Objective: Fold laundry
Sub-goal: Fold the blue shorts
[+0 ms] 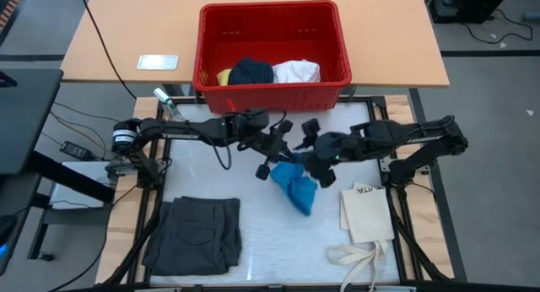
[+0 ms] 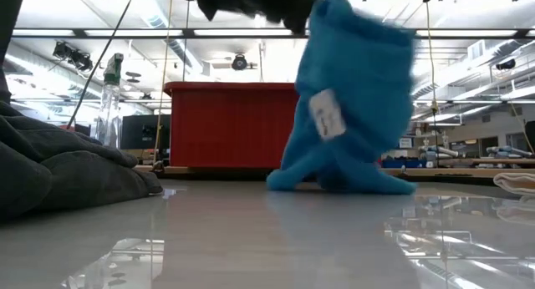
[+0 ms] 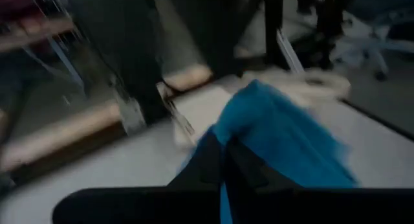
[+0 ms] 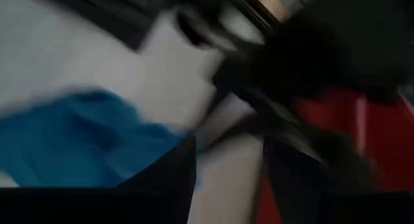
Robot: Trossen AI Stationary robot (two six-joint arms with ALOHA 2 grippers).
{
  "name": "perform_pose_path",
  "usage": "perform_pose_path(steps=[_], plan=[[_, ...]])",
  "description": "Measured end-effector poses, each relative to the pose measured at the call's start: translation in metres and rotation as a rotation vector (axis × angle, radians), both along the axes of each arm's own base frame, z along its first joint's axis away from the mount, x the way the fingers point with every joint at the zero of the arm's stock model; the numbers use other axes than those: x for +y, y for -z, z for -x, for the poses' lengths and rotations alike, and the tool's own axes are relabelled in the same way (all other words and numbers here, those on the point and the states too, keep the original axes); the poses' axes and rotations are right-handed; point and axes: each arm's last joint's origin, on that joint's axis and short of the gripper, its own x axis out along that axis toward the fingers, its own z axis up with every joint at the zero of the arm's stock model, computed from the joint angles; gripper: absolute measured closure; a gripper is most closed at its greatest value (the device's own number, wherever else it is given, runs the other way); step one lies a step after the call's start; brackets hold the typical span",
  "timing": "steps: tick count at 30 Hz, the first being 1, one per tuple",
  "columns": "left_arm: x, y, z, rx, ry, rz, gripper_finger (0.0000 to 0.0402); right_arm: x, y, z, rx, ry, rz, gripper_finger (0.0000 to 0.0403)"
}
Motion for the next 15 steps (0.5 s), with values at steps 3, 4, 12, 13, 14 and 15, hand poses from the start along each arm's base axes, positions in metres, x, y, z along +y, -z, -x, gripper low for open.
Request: perform_pose_path(steps=[3,4,12,13,14,15], plan=[[0.000,0.016,-0.004,0.081,0.005,0.013,0.0396,-0.009,0.000,0.011,0.022,0.151,-0.115,0.0218],[-0.001,0.020,-0.004,0.109,0.008,0.018,0.0396,-0.011,0.002,0.013,0.048,0.198,-0.175,0.0218],[0.006,0.025,0.001,0.187,-0.029,0.022,0.0398,-0.003,0.051,0.035,0.211,0.344,-0.451,0.0218],[0.011,0.027,0.002,0.208,-0.070,0.015,0.0399,0.002,0.064,0.037,0.212,0.339,-0.471,0.0218],[0.015,0.029,0.003,0.238,-0.123,0.013,0.0399,0.007,0.077,0.037,0.206,0.337,-0.488,0.0218],[0.019,0.031,0.005,0.268,-0.183,0.015,0.0399,0.012,0.090,0.039,0.198,0.339,-0.502,0.0218]])
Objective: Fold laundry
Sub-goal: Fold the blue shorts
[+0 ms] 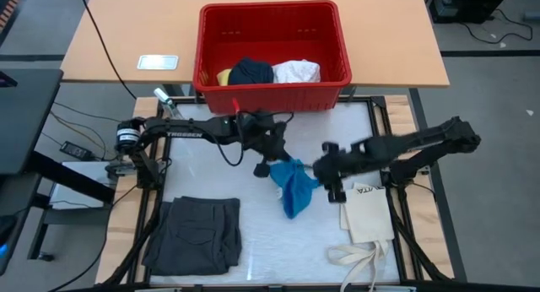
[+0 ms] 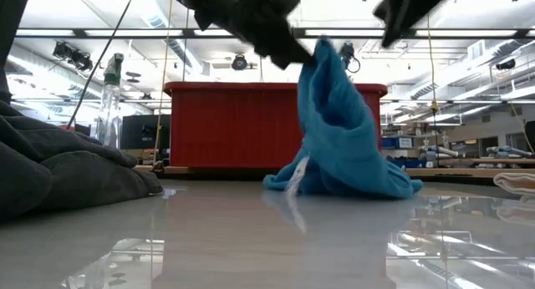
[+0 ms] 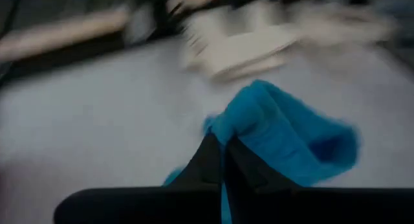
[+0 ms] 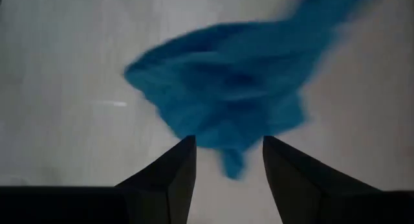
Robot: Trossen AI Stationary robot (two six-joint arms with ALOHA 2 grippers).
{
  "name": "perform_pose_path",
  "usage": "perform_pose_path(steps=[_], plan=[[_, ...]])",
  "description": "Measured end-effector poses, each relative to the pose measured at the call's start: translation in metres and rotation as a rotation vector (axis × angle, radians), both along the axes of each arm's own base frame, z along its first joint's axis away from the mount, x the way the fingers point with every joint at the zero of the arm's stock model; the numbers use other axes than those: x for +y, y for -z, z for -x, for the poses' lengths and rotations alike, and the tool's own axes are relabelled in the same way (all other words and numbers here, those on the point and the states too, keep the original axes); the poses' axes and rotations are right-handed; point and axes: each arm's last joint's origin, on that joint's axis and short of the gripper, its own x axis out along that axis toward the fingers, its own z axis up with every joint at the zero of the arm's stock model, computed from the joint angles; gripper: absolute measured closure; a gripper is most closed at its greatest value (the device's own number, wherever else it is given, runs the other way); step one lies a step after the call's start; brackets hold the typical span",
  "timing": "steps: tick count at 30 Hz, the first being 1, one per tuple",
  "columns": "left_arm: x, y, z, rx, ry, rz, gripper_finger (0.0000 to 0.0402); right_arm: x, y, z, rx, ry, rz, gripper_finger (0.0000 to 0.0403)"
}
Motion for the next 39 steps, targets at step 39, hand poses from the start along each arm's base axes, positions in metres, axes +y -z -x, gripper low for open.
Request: perform_pose_path(steps=[39], plan=[[0.033,0.020,0.022,0.306,-0.528,0.115,0.0395,0.051,0.185,-0.019,-0.375,0.403,0.175,0.0271]])
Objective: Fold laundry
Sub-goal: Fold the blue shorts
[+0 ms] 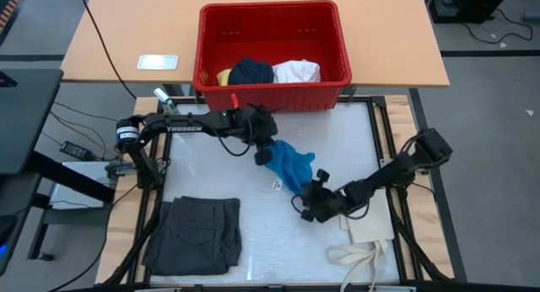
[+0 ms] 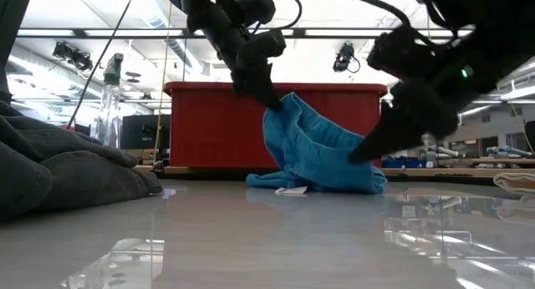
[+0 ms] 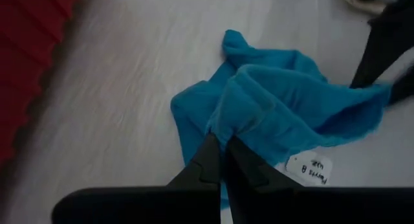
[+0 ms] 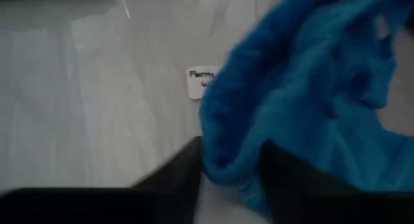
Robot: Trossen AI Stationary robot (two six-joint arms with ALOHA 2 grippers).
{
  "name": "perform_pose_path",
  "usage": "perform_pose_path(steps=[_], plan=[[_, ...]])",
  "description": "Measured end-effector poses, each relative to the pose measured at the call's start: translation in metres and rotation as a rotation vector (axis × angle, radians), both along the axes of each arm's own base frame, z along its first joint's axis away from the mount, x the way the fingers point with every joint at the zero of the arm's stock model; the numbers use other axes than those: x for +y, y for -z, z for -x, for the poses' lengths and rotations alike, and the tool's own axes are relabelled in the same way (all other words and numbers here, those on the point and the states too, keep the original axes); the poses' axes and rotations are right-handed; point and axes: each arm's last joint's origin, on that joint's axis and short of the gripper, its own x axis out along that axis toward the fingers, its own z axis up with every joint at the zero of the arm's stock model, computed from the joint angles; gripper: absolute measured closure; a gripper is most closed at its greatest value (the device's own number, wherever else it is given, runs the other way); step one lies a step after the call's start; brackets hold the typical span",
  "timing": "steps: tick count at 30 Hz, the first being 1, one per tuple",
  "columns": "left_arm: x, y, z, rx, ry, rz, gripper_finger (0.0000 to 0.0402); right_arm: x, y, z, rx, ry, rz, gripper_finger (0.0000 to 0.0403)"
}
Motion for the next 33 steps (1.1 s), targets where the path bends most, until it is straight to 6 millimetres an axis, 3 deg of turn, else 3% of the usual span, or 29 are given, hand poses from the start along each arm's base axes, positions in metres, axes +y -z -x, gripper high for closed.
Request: perform_pose_path(steps=[2,3,5,11,14,18,22,27,33], plan=[[0.000,0.001,0.001,0.012,0.044,-0.024,0.0395,-0.005,-0.014,0.001,0.038,-0.009,-0.010,0.0357],[-0.001,0.001,0.001,0.018,0.068,-0.032,0.0395,-0.007,-0.023,0.001,0.054,-0.029,-0.006,0.0376],[-0.002,0.001,0.001,0.014,0.128,-0.039,0.0395,-0.010,-0.042,0.002,0.092,-0.107,0.020,0.0380],[-0.013,-0.004,-0.005,-0.104,0.434,0.022,0.0395,-0.009,-0.105,0.001,0.141,-0.565,0.079,0.0385],[-0.030,-0.008,-0.009,-0.212,0.666,0.066,0.0395,-0.012,-0.126,0.007,0.186,-0.635,0.168,0.0385],[-0.044,-0.015,-0.013,-0.329,0.826,0.139,0.0395,-0.017,-0.150,0.018,0.287,-0.675,0.197,0.0385],[-0.046,-0.029,-0.007,-0.381,0.841,0.119,0.0395,-0.012,-0.173,0.033,0.388,-0.771,0.136,0.0385],[-0.036,-0.061,0.012,-0.418,0.744,-0.058,0.0395,-0.005,-0.198,0.050,0.484,-0.838,0.109,0.0385],[-0.034,-0.091,0.030,-0.502,0.736,-0.200,0.0395,0.000,-0.233,0.055,0.485,-0.819,0.269,0.0385]])
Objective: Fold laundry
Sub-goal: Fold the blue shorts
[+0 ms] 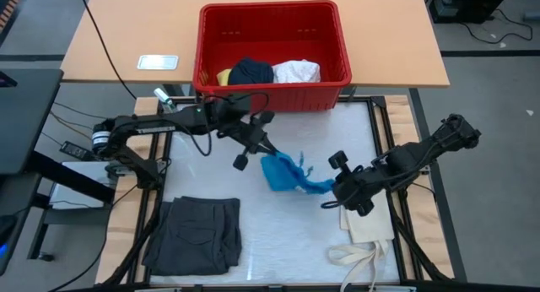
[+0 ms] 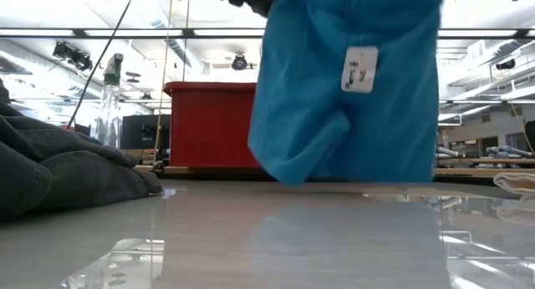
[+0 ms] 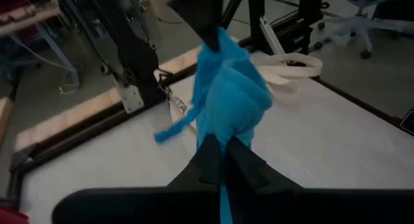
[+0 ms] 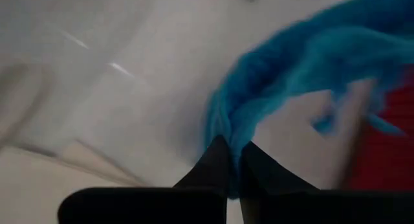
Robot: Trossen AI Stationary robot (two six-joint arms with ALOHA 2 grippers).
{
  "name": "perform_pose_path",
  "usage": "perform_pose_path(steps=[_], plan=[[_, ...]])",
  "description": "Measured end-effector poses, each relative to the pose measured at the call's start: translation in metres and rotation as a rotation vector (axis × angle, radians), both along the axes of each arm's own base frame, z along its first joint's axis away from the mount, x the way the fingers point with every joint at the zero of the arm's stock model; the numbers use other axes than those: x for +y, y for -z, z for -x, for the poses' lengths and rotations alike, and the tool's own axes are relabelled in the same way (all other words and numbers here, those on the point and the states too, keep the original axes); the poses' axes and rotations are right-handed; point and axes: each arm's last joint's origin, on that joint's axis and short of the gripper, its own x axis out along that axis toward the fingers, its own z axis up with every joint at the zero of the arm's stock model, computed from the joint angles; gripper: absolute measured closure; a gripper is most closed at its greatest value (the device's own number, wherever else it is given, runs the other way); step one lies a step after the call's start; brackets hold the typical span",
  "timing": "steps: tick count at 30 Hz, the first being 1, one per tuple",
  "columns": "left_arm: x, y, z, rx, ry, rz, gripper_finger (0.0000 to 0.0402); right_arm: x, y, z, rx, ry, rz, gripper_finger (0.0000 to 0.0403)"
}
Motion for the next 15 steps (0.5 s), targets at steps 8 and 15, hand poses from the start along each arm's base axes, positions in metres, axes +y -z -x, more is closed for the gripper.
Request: perform_pose_path(steps=[8,15], plan=[[-0.001,-0.014,0.003,-0.106,0.014,-0.027,0.0395,-0.014,-0.052,-0.005,-0.146,-0.040,0.163,0.0385],[0.001,-0.019,-0.014,-0.261,0.044,-0.006,0.0395,-0.023,-0.053,-0.039,-0.167,-0.147,0.238,0.0385]])
